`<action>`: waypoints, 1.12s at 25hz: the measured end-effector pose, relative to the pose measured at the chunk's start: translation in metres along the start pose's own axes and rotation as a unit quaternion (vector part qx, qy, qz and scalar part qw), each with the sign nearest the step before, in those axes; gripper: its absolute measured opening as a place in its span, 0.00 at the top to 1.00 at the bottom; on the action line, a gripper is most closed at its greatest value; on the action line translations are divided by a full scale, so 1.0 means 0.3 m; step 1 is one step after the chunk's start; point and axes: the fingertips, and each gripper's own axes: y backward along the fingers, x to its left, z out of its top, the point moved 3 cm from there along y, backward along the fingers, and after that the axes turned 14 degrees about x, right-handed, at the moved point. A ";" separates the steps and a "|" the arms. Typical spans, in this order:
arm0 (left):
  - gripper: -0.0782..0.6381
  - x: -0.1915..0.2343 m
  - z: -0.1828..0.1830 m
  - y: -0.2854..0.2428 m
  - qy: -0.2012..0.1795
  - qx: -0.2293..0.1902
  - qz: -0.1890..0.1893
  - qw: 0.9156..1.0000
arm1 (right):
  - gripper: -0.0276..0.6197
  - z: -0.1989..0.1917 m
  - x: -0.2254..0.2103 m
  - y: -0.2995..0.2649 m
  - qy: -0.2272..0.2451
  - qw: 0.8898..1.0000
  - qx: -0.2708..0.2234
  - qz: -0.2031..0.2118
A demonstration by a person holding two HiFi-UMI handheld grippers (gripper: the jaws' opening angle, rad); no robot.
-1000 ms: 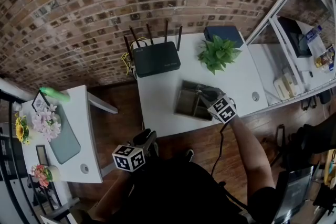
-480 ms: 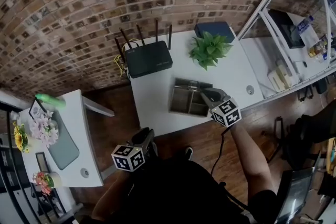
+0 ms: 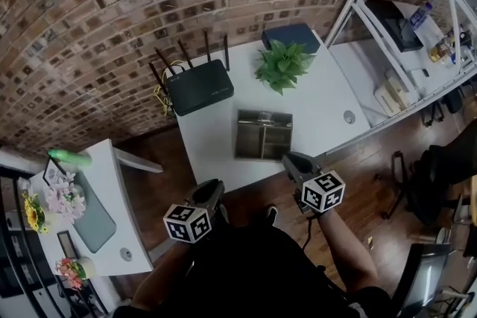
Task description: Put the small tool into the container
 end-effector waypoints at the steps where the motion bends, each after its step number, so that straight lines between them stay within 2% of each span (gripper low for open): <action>1: 0.82 -0.011 0.009 -0.002 -0.002 -0.002 -0.003 1.000 | 0.94 -0.001 0.007 0.024 -0.018 1.000 -0.015 -0.005; 4: 0.84 -0.055 0.042 -0.013 -0.014 -0.009 -0.014 1.000 | 0.94 -0.004 0.031 0.100 -0.065 0.996 -0.061 -0.015; 6: 0.84 -0.094 0.065 -0.023 -0.038 -0.015 -0.016 0.999 | 0.94 -0.013 0.054 0.138 -0.079 0.994 -0.079 -0.013; 12: 0.86 -0.212 0.113 -0.046 -0.119 -0.030 -0.018 0.992 | 0.94 -0.032 0.102 0.229 -0.082 0.992 -0.099 -0.019; 16: 0.87 -0.272 0.124 -0.078 -0.171 -0.036 -0.010 0.985 | 0.94 -0.016 0.111 0.308 -0.074 0.989 -0.121 -0.033; 28: 0.87 -0.360 0.156 -0.102 -0.206 -0.049 -0.039 0.976 | 0.94 0.022 0.169 0.405 -0.028 0.985 -0.159 -0.057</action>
